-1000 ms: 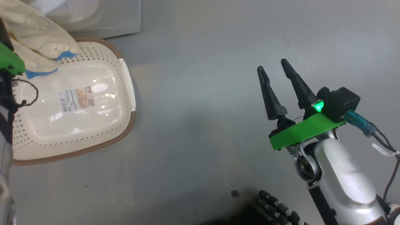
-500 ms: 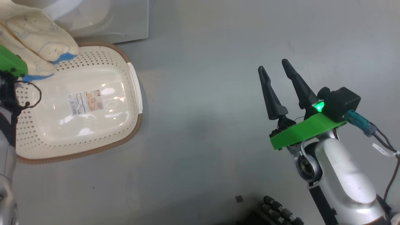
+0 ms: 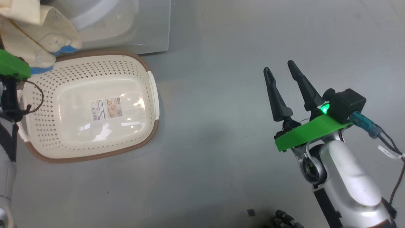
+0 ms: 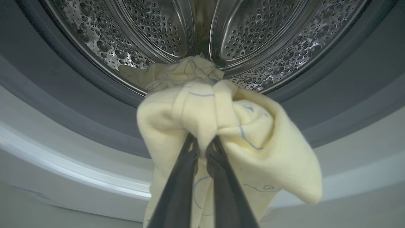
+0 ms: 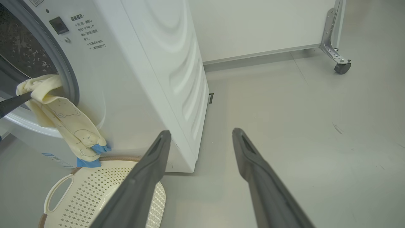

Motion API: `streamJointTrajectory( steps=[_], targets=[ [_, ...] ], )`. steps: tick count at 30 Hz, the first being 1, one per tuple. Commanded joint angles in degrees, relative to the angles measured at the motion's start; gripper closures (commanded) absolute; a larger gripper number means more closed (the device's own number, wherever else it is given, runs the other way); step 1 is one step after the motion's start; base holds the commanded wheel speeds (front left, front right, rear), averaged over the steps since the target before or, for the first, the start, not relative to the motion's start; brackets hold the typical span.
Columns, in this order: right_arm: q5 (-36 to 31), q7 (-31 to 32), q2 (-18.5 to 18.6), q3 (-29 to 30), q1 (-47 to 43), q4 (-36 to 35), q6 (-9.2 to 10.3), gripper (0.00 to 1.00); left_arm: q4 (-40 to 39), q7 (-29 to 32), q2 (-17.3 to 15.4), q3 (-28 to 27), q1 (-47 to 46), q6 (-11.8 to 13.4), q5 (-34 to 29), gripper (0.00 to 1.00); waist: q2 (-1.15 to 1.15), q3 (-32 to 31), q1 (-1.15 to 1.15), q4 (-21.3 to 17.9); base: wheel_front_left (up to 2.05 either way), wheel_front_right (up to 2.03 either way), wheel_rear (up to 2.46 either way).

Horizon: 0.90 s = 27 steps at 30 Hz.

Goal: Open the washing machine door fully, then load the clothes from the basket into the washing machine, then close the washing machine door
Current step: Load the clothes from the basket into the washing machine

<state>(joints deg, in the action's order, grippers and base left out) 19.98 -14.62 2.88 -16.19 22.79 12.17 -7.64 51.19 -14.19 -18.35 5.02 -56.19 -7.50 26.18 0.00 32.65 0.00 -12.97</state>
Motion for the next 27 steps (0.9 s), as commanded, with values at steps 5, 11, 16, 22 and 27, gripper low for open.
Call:
streamJointTrajectory(
  steps=[5, 11, 16, 22, 27],
  targets=[
    [0.25, -0.38, -0.01, -1.14, -0.46, -1.55, 0.15, 0.00, -5.49, -0.58, -5.37, -0.87, -1.87, 0.02, -1.34, 1.00, 0.00, 0.97, 0.00, 0.22, 0.00, 0.00, 0.00],
    [1.32, -0.38, -0.01, -1.27, 0.15, -2.15, 0.15, 0.00, -8.86, 4.58, -9.43, 1.02, -7.32, 0.02, -1.28, 1.00, 0.00, 3.98, 0.00, -0.59, 0.00, 0.00, 0.00],
    [2.45, -0.38, -0.01, -1.48, 0.91, -2.80, 0.15, 0.00, -10.62, 10.72, -13.50, 2.40, -14.38, 0.02, -0.37, 1.00, 0.00, 7.31, 0.00, -1.66, 0.00, 0.00, 0.00],
    [4.18, -0.38, -0.01, -2.28, 2.16, -3.58, 0.15, 0.00, -10.01, 16.64, -17.09, 5.07, -24.57, 0.01, -0.19, 1.00, 0.00, 11.41, 0.00, -3.18, 0.00, 0.00, 0.00],
    [5.83, -0.38, -0.01, -3.48, 3.15, -3.97, 0.15, 0.00, -7.53, 20.37, -18.44, 6.54, -34.11, 0.01, -0.46, 1.00, 0.00, 14.05, 0.00, -4.81, 0.00, 0.00, 0.00]
  ],
)
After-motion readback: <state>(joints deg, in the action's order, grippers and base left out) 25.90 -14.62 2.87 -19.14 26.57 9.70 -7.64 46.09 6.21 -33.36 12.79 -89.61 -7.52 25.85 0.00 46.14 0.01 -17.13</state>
